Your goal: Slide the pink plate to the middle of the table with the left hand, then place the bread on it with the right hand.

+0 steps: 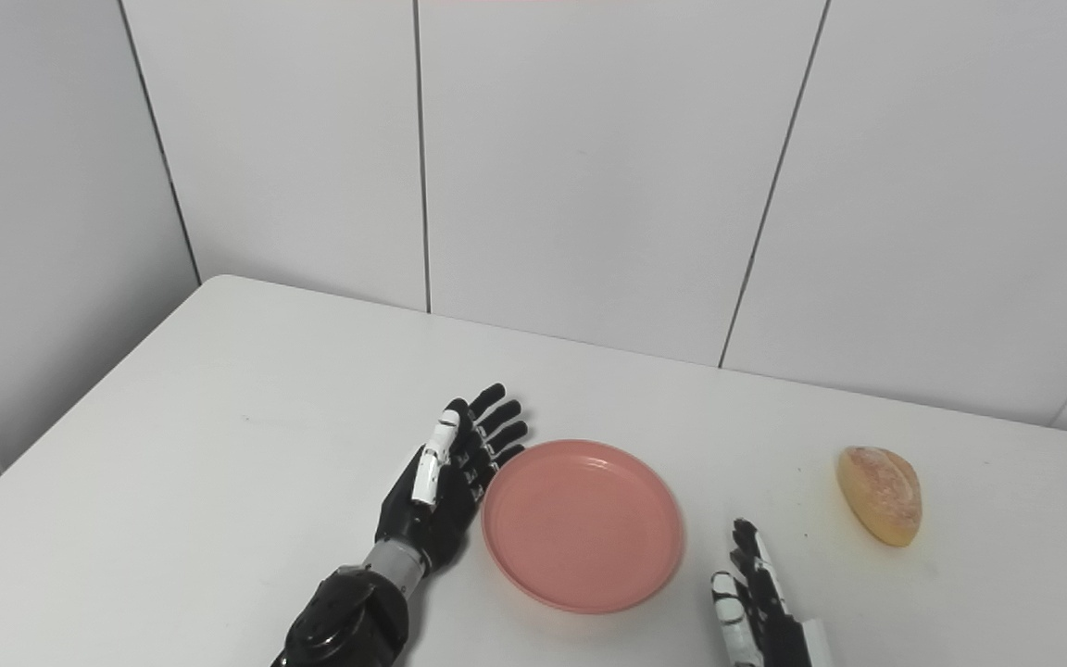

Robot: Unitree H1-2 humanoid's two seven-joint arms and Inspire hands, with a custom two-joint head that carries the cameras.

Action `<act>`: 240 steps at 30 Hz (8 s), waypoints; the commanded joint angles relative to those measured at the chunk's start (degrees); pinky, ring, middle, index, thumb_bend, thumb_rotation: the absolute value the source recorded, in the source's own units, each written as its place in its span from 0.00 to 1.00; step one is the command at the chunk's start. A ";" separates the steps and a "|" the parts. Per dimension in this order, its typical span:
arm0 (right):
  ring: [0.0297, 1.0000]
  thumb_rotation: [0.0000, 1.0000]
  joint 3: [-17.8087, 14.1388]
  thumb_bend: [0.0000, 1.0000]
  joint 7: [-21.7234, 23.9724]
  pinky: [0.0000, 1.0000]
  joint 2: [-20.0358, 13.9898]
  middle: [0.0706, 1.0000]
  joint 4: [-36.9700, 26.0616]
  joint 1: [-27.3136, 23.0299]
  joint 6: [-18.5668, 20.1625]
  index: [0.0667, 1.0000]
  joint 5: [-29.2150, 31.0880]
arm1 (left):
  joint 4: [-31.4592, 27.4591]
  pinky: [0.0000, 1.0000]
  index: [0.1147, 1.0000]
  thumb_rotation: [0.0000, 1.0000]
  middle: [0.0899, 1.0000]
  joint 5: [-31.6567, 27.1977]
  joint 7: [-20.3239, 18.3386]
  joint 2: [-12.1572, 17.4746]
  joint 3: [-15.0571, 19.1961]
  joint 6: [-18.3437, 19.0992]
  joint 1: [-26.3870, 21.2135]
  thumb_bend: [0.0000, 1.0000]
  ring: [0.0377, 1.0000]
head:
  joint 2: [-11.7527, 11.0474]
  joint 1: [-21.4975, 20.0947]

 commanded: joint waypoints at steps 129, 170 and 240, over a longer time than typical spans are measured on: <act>0.91 0.61 -10.44 0.86 4.06 0.78 -12.17 0.95 10.64 -30.41 27.48 0.96 -41.48 | -2.03 0.98 0.93 1.00 0.93 -6.29 -5.55 3.74 5.78 0.56 6.66 0.30 0.93 | -1.38 -28.85; 0.78 0.67 -9.14 0.89 8.50 0.65 -14.39 0.86 24.77 -37.78 27.47 0.94 -42.56 | -3.67 0.96 0.91 1.00 0.92 -6.32 -5.33 4.16 5.74 2.13 7.15 0.31 0.91 | 0.10 -28.76; 0.36 0.14 -9.93 0.50 9.91 0.31 -15.65 0.39 23.75 -37.72 27.47 0.44 -40.15 | -3.40 0.95 0.91 1.00 0.92 -6.05 -6.01 3.64 5.35 1.29 7.10 0.34 0.91 | 0.77 -26.49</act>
